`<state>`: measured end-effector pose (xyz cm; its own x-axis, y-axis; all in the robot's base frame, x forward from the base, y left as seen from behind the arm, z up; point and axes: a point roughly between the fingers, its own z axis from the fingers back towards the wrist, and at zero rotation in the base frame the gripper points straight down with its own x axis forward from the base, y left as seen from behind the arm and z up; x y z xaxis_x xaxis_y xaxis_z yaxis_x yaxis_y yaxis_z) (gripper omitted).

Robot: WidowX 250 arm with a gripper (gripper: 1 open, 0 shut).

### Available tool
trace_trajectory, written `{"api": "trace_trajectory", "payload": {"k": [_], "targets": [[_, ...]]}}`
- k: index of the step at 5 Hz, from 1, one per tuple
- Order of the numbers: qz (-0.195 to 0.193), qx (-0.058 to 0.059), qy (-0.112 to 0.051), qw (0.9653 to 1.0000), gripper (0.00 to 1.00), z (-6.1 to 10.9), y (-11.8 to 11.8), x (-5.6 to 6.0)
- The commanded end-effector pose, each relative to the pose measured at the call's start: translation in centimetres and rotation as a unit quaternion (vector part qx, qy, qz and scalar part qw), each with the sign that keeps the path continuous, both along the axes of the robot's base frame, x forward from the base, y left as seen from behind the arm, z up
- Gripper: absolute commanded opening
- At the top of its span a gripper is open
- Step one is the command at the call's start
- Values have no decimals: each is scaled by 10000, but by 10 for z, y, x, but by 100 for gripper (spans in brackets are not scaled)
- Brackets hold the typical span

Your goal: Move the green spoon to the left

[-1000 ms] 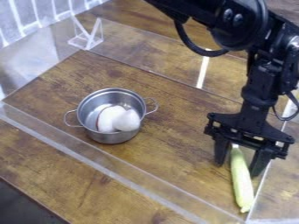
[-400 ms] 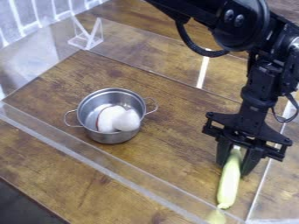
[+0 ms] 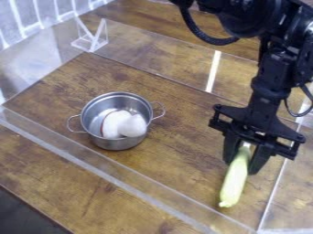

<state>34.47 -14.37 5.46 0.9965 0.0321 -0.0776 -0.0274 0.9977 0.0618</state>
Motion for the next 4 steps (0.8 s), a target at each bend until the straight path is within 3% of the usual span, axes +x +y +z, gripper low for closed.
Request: {"api": "trace_trajectory", "payload": {"k": [1,4], "targets": [[57,-174,-589,9981,0,55,12,9],[-47,-177,-737,9971,0,88,32,10]]}}
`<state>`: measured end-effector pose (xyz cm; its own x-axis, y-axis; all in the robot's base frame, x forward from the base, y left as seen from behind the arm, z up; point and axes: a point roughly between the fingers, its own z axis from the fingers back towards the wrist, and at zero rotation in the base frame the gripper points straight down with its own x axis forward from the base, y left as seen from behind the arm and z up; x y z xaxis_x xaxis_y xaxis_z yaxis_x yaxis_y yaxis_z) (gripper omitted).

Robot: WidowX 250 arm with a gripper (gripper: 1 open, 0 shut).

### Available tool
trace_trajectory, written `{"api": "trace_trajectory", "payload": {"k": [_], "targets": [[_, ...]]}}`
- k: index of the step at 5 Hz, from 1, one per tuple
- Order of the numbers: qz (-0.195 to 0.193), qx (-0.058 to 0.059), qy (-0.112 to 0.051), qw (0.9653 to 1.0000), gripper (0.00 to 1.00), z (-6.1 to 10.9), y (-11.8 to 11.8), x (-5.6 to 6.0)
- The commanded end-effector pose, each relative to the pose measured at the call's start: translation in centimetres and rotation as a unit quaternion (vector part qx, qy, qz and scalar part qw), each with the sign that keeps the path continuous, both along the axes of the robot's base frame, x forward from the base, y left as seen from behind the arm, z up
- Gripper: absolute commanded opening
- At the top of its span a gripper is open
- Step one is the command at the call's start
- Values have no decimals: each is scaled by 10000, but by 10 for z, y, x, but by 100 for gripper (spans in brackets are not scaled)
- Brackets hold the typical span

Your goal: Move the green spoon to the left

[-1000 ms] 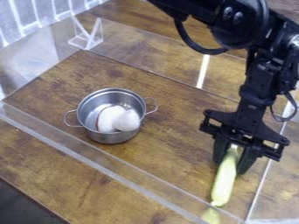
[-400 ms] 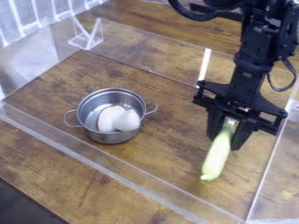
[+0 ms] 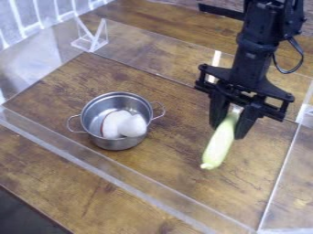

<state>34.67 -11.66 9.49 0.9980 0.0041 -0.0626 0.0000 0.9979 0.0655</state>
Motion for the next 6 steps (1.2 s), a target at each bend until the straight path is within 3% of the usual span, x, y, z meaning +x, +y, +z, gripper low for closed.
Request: {"api": "trace_trajectory", "payload": {"k": [1,5,6], "targets": [[78,-230,-709,9972,0,57,11,9],[76,-290,-907,9954,0,90,32,5],[102,-291,-983,9947,0,78,42,3]]}}
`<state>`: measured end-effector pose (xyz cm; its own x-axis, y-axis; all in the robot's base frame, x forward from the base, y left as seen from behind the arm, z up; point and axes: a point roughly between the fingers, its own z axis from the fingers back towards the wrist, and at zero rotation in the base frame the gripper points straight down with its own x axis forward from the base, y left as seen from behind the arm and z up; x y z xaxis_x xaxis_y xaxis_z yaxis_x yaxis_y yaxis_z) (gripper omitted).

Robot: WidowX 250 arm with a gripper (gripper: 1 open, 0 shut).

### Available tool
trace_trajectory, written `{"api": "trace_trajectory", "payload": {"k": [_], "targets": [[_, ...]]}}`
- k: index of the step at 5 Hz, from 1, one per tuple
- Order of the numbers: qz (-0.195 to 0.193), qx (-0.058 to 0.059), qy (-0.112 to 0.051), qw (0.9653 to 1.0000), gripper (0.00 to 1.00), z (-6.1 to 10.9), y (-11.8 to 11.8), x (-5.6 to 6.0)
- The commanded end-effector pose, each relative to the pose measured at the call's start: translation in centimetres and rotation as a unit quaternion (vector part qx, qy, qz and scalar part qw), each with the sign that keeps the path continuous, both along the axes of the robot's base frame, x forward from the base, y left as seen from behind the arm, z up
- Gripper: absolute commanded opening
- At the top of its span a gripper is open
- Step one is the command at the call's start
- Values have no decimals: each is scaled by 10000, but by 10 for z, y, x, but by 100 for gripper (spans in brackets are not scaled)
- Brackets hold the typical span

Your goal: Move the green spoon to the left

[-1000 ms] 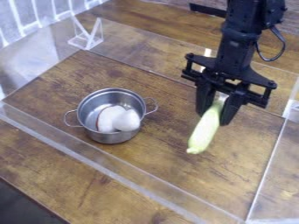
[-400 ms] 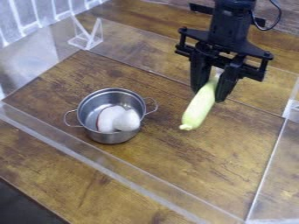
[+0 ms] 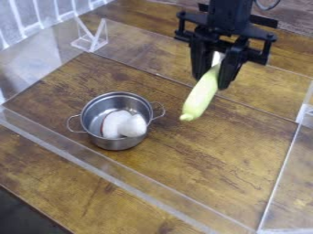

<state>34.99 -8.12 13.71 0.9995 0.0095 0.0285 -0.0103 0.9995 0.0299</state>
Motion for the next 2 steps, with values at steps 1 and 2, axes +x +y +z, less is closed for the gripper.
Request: {"api": "trace_trajectory", "payload": {"k": [1,2], "targets": [[102,-117,-604,9981,0,35,17,-1],[104,-91,-629,9979,0,30,28,-1]]}}
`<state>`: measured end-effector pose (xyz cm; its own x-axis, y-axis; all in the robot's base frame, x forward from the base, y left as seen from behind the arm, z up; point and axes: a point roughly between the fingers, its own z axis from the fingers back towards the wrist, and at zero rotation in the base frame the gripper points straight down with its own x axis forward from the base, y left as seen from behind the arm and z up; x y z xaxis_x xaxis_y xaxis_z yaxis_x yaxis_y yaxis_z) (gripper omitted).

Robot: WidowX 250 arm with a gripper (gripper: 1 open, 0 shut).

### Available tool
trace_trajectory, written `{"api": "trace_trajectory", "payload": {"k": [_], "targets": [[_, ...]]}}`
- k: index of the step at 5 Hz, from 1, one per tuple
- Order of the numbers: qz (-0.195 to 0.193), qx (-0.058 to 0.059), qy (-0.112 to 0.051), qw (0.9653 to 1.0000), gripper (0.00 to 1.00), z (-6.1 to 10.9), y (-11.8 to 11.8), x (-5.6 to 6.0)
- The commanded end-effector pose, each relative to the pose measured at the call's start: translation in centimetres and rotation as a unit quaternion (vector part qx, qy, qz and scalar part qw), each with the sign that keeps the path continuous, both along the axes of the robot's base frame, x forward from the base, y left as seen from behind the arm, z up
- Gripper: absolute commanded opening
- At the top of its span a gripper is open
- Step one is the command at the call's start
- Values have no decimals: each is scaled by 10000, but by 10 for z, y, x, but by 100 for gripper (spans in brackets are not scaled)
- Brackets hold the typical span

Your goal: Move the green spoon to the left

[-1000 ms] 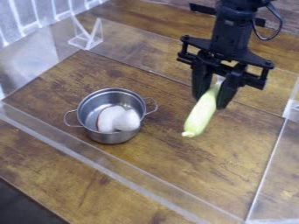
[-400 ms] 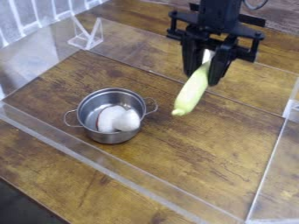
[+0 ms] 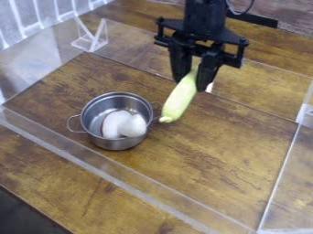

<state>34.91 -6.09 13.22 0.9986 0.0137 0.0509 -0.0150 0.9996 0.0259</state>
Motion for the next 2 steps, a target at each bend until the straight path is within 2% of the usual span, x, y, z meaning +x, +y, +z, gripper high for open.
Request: {"api": "trace_trajectory", "payload": {"k": [1,2], "targets": [[95,-18,-561,9984,0,39,23,-1],[119,40,-579,9982,0,34,38,-2]]}}
